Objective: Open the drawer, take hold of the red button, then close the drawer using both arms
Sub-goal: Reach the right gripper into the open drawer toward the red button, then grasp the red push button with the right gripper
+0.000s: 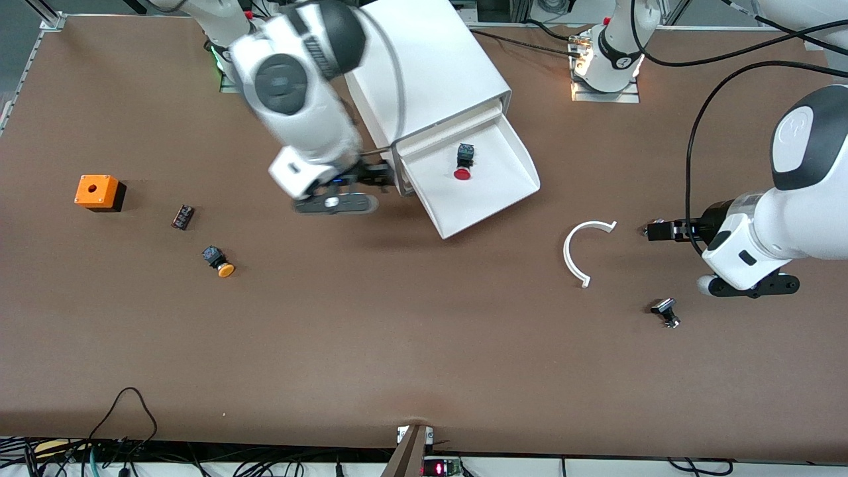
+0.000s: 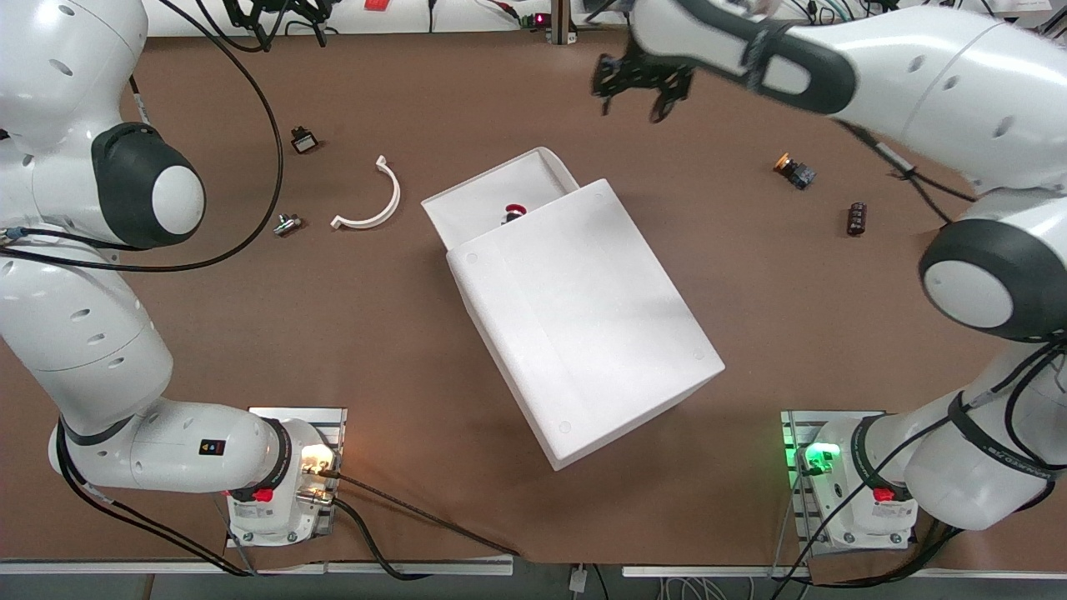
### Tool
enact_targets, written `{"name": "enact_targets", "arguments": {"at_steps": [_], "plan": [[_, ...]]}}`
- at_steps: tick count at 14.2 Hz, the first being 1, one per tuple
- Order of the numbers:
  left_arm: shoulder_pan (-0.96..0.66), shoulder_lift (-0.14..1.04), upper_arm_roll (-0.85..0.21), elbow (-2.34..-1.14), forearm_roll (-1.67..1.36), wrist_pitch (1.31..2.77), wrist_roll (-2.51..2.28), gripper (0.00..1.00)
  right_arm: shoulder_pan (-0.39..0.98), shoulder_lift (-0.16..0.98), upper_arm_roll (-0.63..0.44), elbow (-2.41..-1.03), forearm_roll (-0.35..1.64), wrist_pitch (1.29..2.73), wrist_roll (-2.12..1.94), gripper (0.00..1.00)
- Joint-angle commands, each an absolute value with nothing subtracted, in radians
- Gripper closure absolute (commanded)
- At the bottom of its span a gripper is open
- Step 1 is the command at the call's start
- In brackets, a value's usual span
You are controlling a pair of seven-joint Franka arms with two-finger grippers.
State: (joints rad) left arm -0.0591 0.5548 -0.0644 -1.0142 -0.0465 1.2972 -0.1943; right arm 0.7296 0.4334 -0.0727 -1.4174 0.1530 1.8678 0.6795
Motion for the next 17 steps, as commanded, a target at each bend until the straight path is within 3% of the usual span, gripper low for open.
{"name": "enact_targets", "arguments": {"at_steps": [1, 5, 11, 17], "plan": [[-0.063, 0.534, -0.066, -1.039, -0.014, 1.31, -0.19, 0.0, 0.845, 0.563, -0.09, -1.316, 0.161, 1.954, 0.894, 0.01], [-0.061, 0.534, -0.067, -1.039, -0.014, 1.31, -0.19, 0.0, 0.936, 0.69, -0.095, -1.206, 0.152, 1.987, 1.086, 0.01], [-0.063, 0.537, -0.066, -1.039, -0.014, 1.31, -0.192, 0.0, 0.999, 0.71, -0.092, -1.215, 0.086, 1.987, 1.169, 0.04], [-0.063, 0.54, -0.066, -1.04, -0.014, 1.31, -0.192, 0.0, 1.029, 0.732, -0.094, -1.241, 0.072, 1.99, 1.192, 0.21]]}}
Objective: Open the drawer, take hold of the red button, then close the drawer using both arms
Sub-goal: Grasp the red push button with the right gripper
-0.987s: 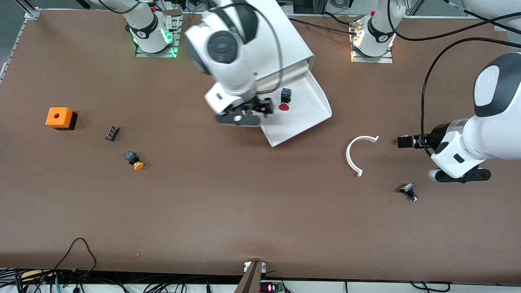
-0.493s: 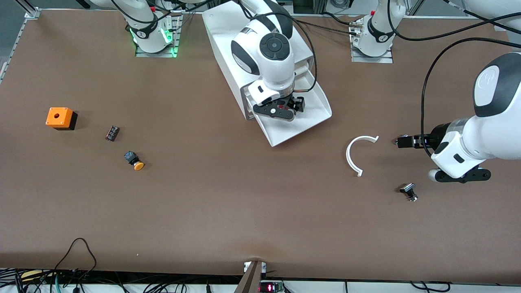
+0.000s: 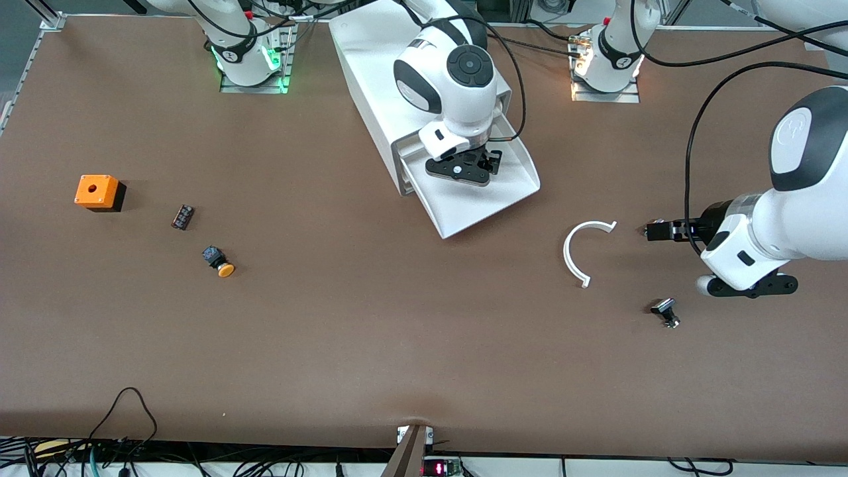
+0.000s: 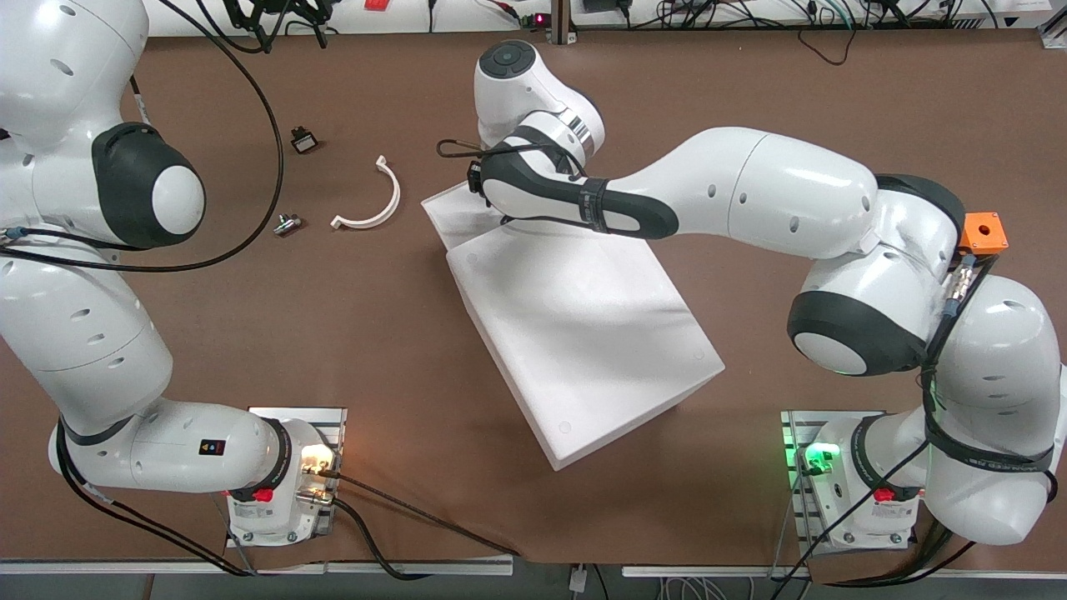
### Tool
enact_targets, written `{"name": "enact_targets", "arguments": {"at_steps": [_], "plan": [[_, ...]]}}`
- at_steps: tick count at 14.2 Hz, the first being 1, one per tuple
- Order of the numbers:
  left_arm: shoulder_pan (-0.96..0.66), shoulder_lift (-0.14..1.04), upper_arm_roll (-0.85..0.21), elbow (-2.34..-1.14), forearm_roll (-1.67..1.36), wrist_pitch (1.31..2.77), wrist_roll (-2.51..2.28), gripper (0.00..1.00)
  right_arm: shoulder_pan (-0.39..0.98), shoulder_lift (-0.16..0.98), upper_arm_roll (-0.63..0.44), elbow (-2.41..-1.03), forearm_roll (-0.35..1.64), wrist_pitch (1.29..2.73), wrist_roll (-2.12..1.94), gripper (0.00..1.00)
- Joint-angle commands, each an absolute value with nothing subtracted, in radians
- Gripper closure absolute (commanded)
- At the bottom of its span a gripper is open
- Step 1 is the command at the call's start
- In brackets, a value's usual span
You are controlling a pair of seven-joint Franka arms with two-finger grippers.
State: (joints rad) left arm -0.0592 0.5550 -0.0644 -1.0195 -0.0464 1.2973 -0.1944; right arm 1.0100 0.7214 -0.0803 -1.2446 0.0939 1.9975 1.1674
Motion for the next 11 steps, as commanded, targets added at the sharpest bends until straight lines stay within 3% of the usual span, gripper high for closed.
{"name": "enact_targets", "arguments": {"at_steps": [1, 3, 6, 7, 11], "plan": [[-0.061, 0.54, -0.066, -1.042, -0.014, 1.31, -0.192, 0.0, 1.029, 0.733, -0.094, -1.241, 0.066, 1.993, 1.192, 0.27], [-0.063, 0.541, -0.066, -1.042, -0.014, 1.31, -0.192, 0.0, 1.029, 0.733, -0.094, -1.243, 0.063, 2.009, 1.192, 0.43], [-0.061, 0.541, -0.066, -1.042, -0.012, 1.31, -0.192, 0.0, 1.026, 0.727, -0.095, -1.241, 0.063, 2.008, 1.164, 0.89], [-0.061, 0.541, -0.066, -1.042, -0.012, 1.31, -0.192, 0.0, 1.026, 0.727, -0.097, -1.241, 0.064, 2.006, 1.152, 1.0], [-0.066, 0.543, -0.066, -1.043, -0.015, 1.353, -0.206, 0.0, 0.982, 0.684, -0.103, -1.232, 0.075, 1.987, 1.106, 1.0]]}}
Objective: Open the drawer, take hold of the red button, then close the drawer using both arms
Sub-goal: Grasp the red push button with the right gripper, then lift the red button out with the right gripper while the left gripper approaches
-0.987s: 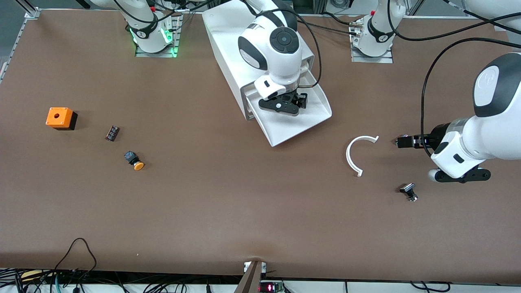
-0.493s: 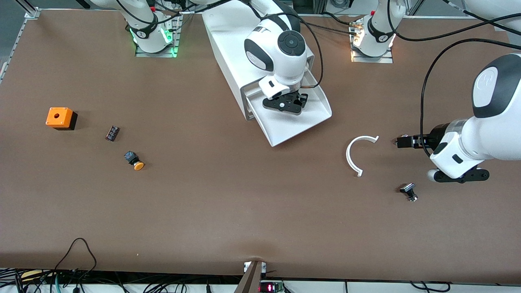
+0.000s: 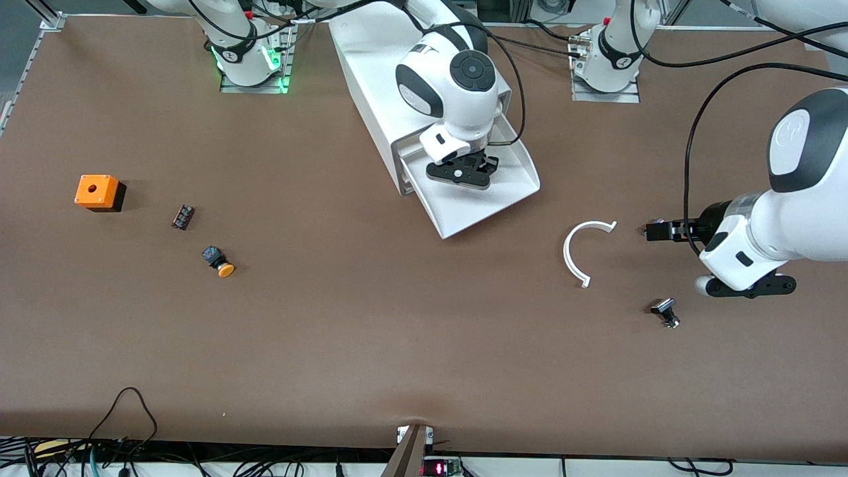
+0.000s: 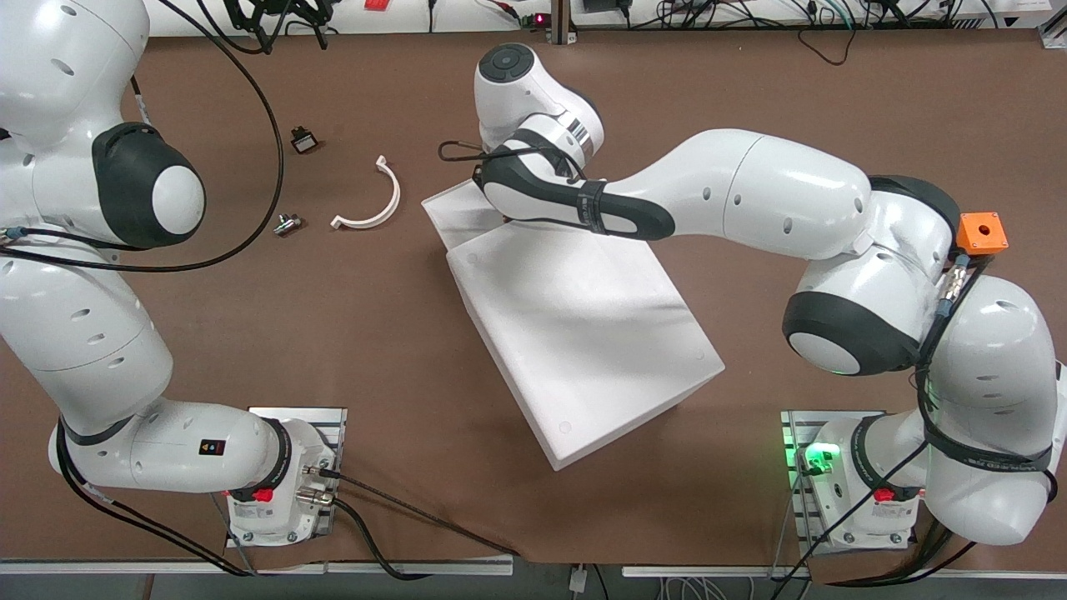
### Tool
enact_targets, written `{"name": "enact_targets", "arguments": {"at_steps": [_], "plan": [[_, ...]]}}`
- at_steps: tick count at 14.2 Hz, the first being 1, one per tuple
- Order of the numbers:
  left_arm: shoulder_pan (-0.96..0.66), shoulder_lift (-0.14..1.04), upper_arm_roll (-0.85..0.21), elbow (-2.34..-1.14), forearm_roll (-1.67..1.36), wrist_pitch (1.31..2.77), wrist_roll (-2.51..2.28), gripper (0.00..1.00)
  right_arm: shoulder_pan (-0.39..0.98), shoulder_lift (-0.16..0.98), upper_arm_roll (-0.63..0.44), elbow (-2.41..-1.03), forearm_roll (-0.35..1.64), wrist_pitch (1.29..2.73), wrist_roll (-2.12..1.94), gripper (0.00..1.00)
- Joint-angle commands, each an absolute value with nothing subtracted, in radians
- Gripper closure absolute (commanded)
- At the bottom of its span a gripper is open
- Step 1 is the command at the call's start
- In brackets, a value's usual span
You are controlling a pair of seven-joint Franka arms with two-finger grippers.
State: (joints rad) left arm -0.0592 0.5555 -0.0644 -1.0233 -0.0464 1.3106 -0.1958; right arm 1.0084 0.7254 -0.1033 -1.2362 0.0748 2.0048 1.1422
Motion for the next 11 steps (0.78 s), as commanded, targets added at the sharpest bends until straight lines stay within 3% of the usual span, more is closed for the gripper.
{"name": "enact_targets", "arguments": {"at_steps": [1, 6, 11], "plan": [[-0.069, 0.545, -0.067, -1.048, -0.015, 1.376, -0.218, 0.0, 0.967, 0.674, -0.101, -1.232, 0.08, 1.974, 1.089, 1.0], [-0.087, 0.538, -0.11, -1.175, -0.028, 1.543, -0.432, 0.0, 0.815, 0.577, -0.1, -1.223, 0.144, 1.838, 0.838, 1.0], [-0.109, 0.468, -0.201, -1.44, -0.012, 1.813, -0.694, 0.0, 0.574, 0.531, -0.109, -1.233, 0.161, 1.639, 0.4, 1.0]]}}
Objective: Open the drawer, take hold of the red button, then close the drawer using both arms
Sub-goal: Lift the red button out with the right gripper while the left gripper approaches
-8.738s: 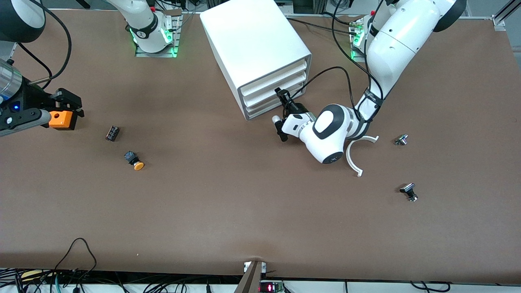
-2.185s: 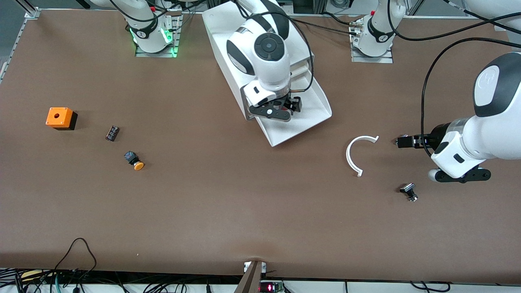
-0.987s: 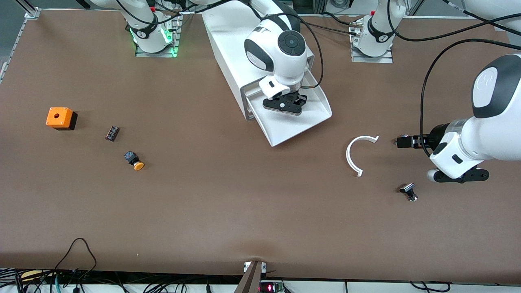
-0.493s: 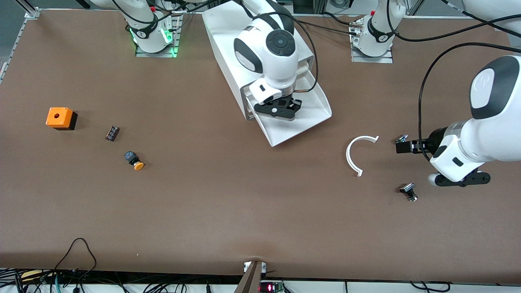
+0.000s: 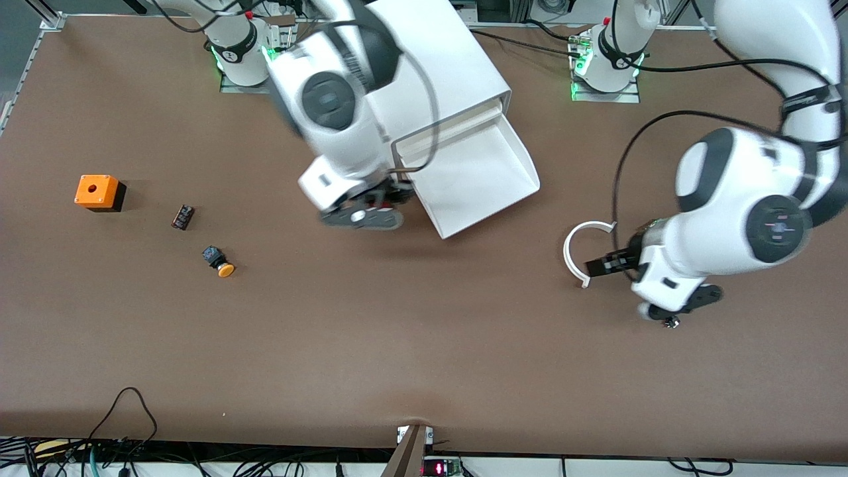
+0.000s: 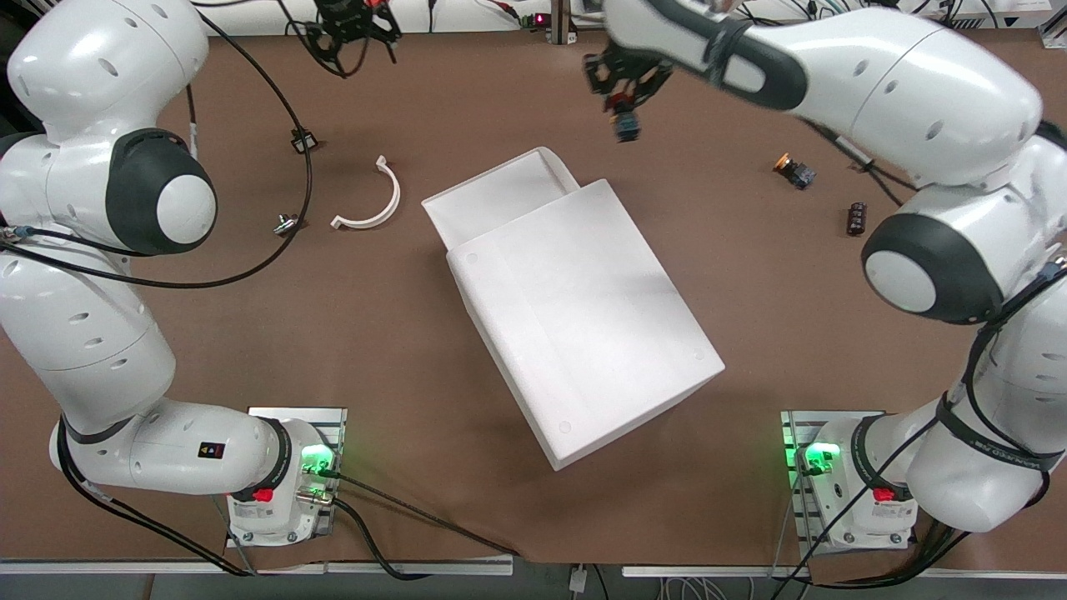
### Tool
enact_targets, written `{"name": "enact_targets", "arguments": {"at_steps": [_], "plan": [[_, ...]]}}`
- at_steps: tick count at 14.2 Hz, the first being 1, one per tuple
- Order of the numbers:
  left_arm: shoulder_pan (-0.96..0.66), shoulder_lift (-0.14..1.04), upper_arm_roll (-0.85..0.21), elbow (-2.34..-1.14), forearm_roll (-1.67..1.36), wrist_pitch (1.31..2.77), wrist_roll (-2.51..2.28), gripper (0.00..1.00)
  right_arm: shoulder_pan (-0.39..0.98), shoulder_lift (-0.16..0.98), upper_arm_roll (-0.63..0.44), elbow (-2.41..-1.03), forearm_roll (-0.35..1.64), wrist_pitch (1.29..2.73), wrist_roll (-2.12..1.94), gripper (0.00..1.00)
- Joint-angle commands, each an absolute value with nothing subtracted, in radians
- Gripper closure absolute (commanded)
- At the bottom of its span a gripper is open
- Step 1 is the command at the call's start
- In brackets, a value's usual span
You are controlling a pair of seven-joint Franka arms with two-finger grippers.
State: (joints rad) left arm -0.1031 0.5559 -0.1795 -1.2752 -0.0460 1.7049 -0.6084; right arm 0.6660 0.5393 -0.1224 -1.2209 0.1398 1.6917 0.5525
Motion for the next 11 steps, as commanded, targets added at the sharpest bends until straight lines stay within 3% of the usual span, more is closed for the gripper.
{"name": "enact_targets", "arguments": {"at_steps": [1, 3, 7, 11], "plan": [[-0.13, 0.441, -0.202, -1.516, -0.011, 1.883, -0.739, 0.0, 0.527, 0.531, -0.123, -1.249, 0.16, 1.623, 0.296, 1.0], [-0.165, 0.407, -0.202, -1.627, -0.011, 1.989, -0.823, 0.0, 0.447, 0.532, -0.176, -1.291, 0.16, 1.621, 0.063, 1.0], [-0.242, 0.405, -0.209, -1.716, 0.04, 2.078, -0.981, 0.0, 0.272, 0.577, -0.204, -1.333, 0.132, 1.669, -0.291, 1.0], [-0.305, 0.403, -0.209, -1.784, 0.04, 2.143, -1.07, 0.0, 0.166, 0.618, -0.203, -1.477, 0.095, 1.918, -0.494, 1.0]]}}
